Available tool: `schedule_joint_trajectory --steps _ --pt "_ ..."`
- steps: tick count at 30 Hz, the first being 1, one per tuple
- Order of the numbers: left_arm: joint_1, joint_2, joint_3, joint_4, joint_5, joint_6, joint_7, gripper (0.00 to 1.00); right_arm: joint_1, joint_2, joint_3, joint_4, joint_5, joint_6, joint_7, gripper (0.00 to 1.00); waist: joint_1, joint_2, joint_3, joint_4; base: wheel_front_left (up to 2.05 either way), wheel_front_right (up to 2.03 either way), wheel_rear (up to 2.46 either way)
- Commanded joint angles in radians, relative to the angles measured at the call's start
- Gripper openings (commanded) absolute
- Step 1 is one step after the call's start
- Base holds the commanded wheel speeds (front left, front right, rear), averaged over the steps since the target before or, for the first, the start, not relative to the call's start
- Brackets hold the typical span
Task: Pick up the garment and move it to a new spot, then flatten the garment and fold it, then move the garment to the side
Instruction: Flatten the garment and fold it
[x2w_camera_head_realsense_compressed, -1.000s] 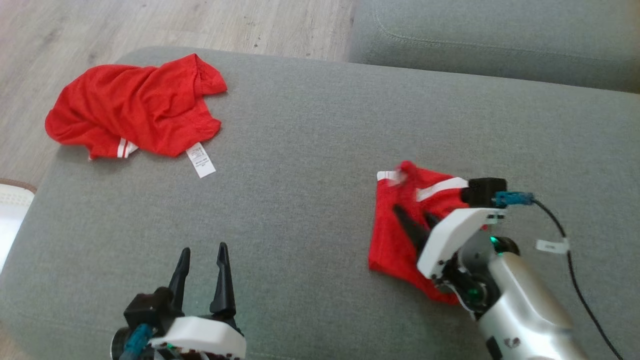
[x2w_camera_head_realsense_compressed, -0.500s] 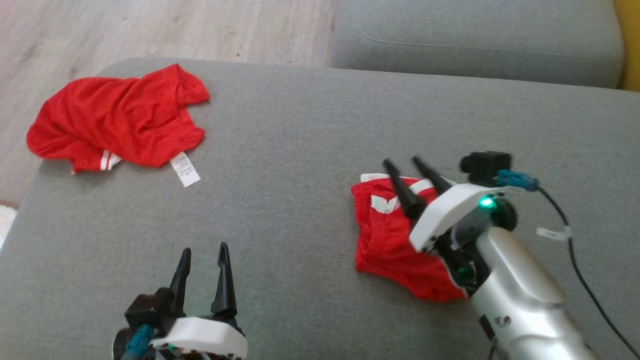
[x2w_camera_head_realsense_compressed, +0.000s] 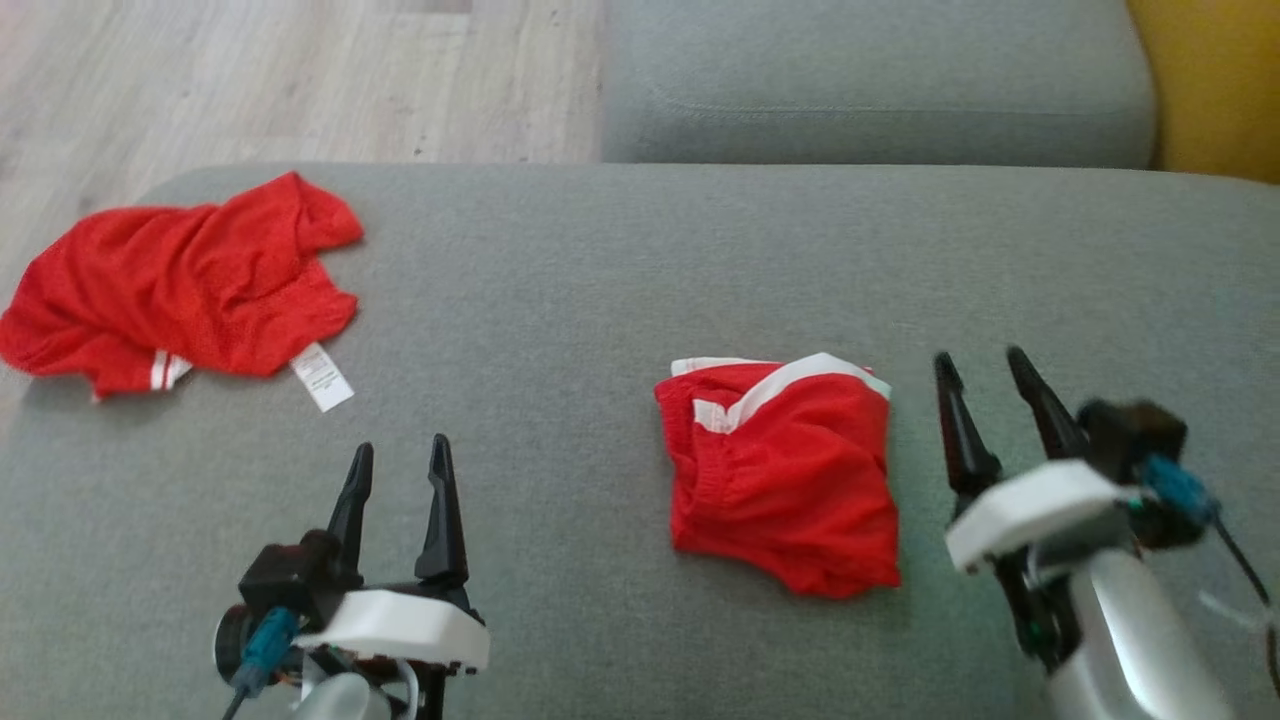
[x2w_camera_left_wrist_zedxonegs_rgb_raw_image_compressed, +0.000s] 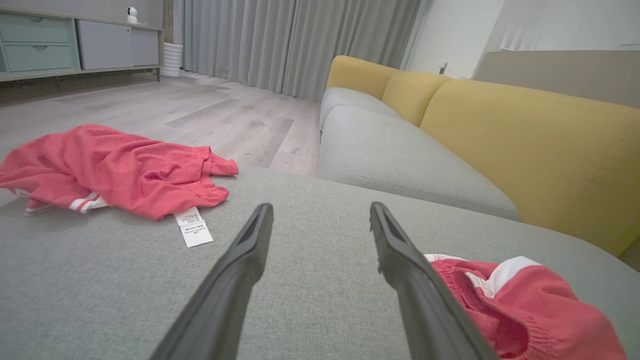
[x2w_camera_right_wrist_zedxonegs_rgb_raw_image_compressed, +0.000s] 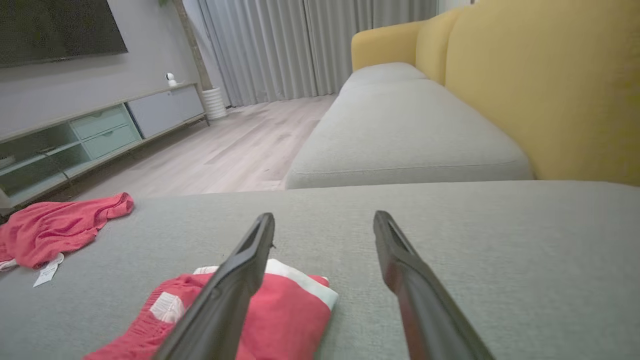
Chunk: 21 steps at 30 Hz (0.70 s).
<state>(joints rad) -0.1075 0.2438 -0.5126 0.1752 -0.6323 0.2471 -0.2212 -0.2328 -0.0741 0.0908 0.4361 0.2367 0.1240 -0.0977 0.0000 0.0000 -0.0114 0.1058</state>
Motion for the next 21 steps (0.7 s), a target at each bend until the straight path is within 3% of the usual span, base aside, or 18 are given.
schedule_joint_trajectory --steps 1,11,21 --pt "-0.039 0.022 0.04 -0.034 0.007 0.004 -0.004 1.0 0.005 0.013 0.001 -0.085 -0.04 0.007 -0.02 1.0 0.0 0.0 -0.01 -0.011 0.0 0.0 0.0" --pt "0.04 0.034 0.06 -0.05 -0.012 0.016 -0.016 1.0 0.184 0.023 -0.034 -0.256 -0.078 0.007 -0.017 1.0 0.0 0.0 -0.038 -0.038 0.0 0.0 0.0" --pt "0.119 0.055 0.056 -0.066 -0.027 0.025 -0.011 1.0 0.268 0.024 -0.039 -0.28 -0.053 0.007 -0.024 1.0 0.0 0.0 -0.062 -0.044 0.0 0.0 0.0"
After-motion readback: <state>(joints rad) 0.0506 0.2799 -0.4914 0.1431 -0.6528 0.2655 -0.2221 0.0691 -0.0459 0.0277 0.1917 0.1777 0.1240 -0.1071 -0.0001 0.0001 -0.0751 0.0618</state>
